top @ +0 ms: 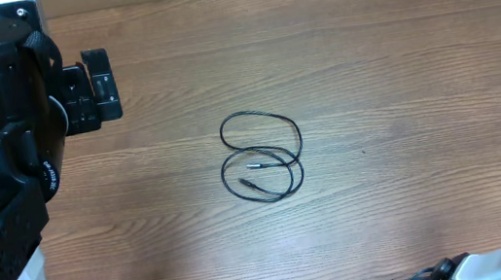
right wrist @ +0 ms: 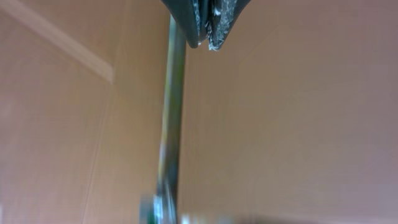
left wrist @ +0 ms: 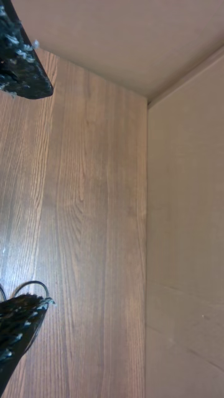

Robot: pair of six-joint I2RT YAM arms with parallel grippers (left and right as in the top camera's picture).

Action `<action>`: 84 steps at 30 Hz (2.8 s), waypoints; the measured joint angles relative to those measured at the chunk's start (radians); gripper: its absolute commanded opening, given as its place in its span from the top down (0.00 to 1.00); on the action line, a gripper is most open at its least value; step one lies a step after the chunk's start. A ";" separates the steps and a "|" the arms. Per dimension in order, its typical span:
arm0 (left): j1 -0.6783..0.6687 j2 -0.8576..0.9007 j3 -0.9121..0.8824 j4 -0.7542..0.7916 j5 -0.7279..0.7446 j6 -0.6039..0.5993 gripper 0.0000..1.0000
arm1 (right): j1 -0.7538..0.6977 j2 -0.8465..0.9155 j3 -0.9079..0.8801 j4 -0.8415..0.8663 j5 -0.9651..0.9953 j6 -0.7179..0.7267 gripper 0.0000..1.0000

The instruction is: Untangle cables

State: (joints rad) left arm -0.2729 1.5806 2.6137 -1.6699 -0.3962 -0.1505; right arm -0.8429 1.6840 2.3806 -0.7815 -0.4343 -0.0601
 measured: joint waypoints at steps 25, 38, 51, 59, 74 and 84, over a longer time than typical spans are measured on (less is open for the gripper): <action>0.000 0.000 0.000 -0.018 0.013 0.000 0.00 | -0.214 0.110 -0.822 0.348 -0.013 0.041 0.96; 0.000 0.000 0.000 -0.018 0.019 0.000 0.00 | 0.016 0.163 -0.834 0.610 0.232 -0.024 0.96; 0.000 0.000 0.000 -0.018 0.019 0.001 0.00 | -0.024 0.499 -0.844 0.605 0.292 -0.045 0.96; 0.000 0.000 0.000 -0.018 0.019 0.001 0.00 | -0.169 0.495 -0.825 0.498 0.217 -0.012 0.00; 0.000 0.000 0.000 -0.018 0.062 0.002 0.00 | 0.042 0.006 -0.813 0.395 -0.142 0.009 0.00; 0.000 0.000 0.000 -0.017 0.064 0.002 0.00 | 0.430 -0.279 -0.791 0.452 -0.688 0.181 0.05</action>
State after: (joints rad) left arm -0.2729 1.5806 2.6137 -1.6871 -0.3321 -0.1490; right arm -0.4126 1.4048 1.5894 -0.3294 -1.1225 0.1207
